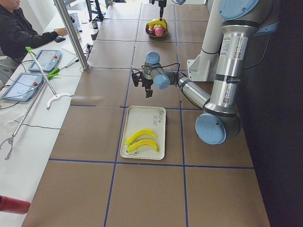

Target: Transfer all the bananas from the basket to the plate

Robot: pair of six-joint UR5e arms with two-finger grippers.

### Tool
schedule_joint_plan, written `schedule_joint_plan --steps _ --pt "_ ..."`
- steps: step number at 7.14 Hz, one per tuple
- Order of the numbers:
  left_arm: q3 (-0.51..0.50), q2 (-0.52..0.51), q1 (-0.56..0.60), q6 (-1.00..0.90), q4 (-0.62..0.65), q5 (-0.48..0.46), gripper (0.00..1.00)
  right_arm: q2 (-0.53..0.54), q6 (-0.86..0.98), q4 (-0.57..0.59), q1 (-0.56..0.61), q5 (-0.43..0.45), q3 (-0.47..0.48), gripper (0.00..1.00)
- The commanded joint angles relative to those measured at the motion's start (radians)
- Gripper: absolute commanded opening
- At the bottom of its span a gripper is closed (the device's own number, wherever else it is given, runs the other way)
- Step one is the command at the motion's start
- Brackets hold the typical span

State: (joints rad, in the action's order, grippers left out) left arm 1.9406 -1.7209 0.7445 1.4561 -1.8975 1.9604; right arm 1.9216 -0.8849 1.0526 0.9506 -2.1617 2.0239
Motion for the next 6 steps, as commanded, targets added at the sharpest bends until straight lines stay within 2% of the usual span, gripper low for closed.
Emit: schedule_joint_plan --steps 1,3,6 --pt "0.0 -0.006 -0.002 0.001 0.0 0.0 1.0 0.004 -0.002 0.001 -0.027 0.002 -0.017 0.88" --pt "0.0 -0.006 -0.002 0.001 0.0 0.0 1.0 -0.004 -0.002 0.001 -0.038 0.003 -0.022 0.73" --pt "-0.002 -0.006 -0.004 0.001 0.0 0.0 1.0 -0.004 0.004 0.001 -0.042 0.017 -0.046 0.72"
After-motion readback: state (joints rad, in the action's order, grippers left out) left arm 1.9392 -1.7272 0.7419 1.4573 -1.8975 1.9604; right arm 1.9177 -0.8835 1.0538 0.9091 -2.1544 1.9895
